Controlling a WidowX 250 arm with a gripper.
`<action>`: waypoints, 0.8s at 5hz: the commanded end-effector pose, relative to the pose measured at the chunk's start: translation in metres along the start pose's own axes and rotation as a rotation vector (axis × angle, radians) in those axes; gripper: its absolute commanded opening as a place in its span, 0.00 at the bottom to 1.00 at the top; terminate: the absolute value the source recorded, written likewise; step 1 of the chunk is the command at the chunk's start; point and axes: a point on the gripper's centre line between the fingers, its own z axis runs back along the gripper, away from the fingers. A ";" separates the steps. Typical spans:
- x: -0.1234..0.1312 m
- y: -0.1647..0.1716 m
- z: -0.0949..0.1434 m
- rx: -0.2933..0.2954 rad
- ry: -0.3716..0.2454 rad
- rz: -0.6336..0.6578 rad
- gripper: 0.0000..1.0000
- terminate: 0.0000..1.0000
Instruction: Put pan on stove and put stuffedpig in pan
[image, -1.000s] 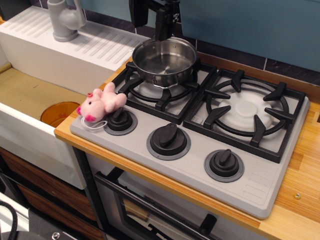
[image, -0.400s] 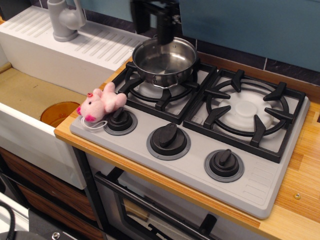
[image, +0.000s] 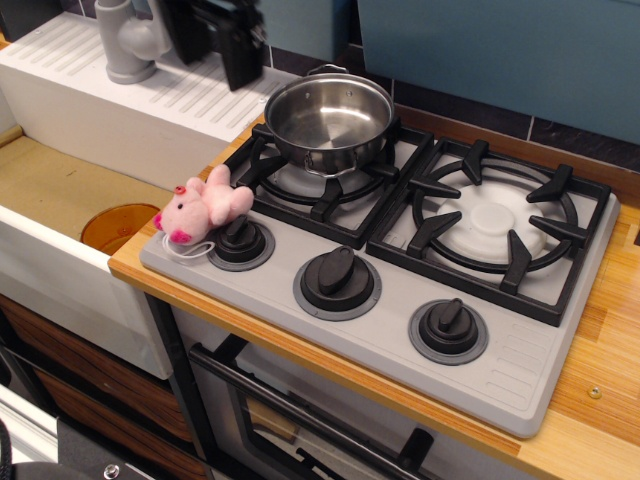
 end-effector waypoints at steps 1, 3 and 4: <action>-0.028 0.003 0.011 0.072 -0.089 0.012 1.00 0.00; -0.044 -0.004 -0.010 0.090 -0.136 0.022 1.00 0.00; -0.048 -0.002 -0.019 0.093 -0.147 0.017 1.00 0.00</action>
